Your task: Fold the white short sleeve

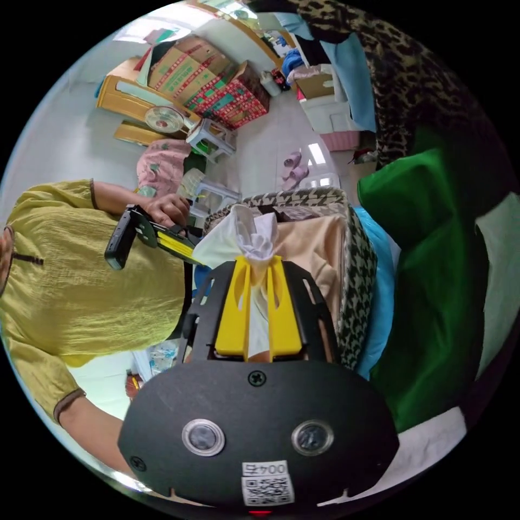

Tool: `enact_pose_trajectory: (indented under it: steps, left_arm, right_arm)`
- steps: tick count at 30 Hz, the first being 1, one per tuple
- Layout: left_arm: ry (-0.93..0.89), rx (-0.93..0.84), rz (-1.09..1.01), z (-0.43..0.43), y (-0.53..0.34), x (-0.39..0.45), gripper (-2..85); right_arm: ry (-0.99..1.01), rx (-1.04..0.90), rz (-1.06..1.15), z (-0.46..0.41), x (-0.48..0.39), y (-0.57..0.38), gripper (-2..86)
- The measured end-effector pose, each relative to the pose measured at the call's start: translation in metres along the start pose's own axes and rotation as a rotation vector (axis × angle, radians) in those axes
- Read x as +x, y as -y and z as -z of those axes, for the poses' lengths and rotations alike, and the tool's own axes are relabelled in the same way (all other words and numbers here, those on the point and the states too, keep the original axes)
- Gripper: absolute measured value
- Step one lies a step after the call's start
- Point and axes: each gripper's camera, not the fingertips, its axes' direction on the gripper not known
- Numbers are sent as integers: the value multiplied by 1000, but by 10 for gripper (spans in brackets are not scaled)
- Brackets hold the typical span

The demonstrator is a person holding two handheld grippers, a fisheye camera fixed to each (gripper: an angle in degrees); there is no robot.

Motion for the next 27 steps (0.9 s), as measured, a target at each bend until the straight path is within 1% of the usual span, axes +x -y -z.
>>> enact_pose_trajectory:
  steps: [3,6,9,12,14,15,17,19,21,22,25,27]
  left_arm:
    - [-18,5,38,8,-10,-9,34]
    - [-51,22,83,16,-21,-26,34]
    - [-104,49,138,21,-33,-51,34]
    - [-211,56,229,18,-44,-90,34]
    - [-417,50,370,-1,-58,-131,33]
    - [-473,47,413,-7,-63,-141,34]
    - [-679,28,580,-36,-85,-173,35]
    - [-765,18,667,-48,-101,-189,38]
    - [-769,21,713,-47,-113,-200,42]
    - [-755,26,722,-43,-120,-206,47]
    - [-682,-2,712,-28,-133,-218,57]
    - [-595,-4,698,-13,-133,-224,57]
  right_arm:
    - [-56,113,-9,12,-12,-22,47]
    - [-156,221,-33,22,-34,-45,44]
    - [-242,298,-66,29,-52,-65,43]
    - [-310,357,-118,35,-57,-79,46]
    - [-328,359,-183,32,-45,-82,49]
    - [-322,357,-198,30,-40,-82,50]
    - [-291,364,-287,21,-14,-80,54]
    - [-284,371,-330,14,0,-79,61]
    - [-328,388,-384,11,6,-82,75]
    - [-367,434,-414,15,4,-89,88]
    - [-468,572,-496,29,-13,-125,99]
    - [-505,642,-551,31,-30,-156,99]
